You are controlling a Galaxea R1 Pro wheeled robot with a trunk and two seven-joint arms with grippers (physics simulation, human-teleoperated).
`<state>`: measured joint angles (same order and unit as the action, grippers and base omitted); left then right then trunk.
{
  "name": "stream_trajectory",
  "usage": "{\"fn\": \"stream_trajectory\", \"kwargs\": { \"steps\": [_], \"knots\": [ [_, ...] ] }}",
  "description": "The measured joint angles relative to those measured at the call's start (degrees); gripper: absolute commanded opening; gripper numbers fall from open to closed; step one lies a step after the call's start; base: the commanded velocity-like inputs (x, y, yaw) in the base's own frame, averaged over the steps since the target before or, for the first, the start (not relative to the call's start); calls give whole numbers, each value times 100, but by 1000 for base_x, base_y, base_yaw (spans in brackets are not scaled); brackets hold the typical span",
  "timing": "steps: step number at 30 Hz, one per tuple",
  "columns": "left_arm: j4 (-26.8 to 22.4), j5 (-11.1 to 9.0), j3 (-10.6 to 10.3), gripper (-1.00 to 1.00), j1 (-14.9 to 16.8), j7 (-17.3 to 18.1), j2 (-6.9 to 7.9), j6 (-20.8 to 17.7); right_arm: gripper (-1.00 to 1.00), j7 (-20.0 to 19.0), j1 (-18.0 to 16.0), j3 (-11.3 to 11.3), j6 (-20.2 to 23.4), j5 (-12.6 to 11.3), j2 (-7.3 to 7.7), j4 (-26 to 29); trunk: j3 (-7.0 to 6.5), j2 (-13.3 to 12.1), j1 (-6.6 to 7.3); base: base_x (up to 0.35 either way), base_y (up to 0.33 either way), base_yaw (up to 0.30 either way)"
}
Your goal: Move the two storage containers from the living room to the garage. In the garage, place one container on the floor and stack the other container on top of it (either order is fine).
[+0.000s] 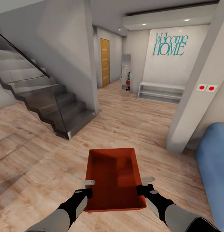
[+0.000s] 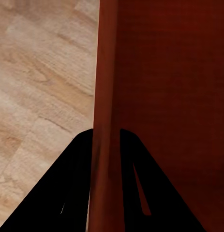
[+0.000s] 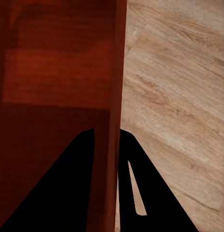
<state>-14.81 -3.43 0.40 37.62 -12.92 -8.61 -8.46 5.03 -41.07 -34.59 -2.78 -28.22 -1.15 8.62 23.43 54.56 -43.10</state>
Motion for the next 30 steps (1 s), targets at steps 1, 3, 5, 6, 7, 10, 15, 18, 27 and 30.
{"fn": "stream_trajectory", "kwargs": {
  "steps": [1,3,5,6,7,10,15,18,27,30],
  "knots": [
    [0,-1,-1,-100,0,0,0,0,-100,0,0,1,0,1,0,0,0,0,0,323,0,0],
    [-1,-2,-1,-100,0,0,1,0,-100,1,0,1,0,1,-1,0,0,0,0,323,0,0],
    [-1,-2,-1,-100,0,0,0,0,-100,1,0,1,0,1,-1,0,0,0,0,323,0,0],
    [0,-1,-1,-100,0,0,0,0,-100,1,0,0,0,-1,-1,0,0,0,0,323,0,0],
    [0,-1,-1,-100,0,0,1,0,-100,1,0,0,0,0,-1,0,0,0,0,323,0,0],
    [3,0,1,-100,0,20,14,0,-100,18,0,6,2,7,-16,-3,0,0,0,323,0,-122],
    [8,-9,-3,-100,1,8,6,1,-100,12,1,1,9,3,-7,0,0,0,0,323,0,-257],
    [7,-4,1,-100,1,0,-2,0,-100,-2,1,0,8,1,2,1,0,0,0,323,0,-195],
    [6,-8,-2,-100,0,-1,1,-1,-100,1,0,0,7,2,-3,-3,0,0,0,323,0,-22],
    [7,-2,1,-100,0,-1,0,0,-100,0,0,-1,6,0,-1,-2,0,0,0,323,0,0]
  ]
}}
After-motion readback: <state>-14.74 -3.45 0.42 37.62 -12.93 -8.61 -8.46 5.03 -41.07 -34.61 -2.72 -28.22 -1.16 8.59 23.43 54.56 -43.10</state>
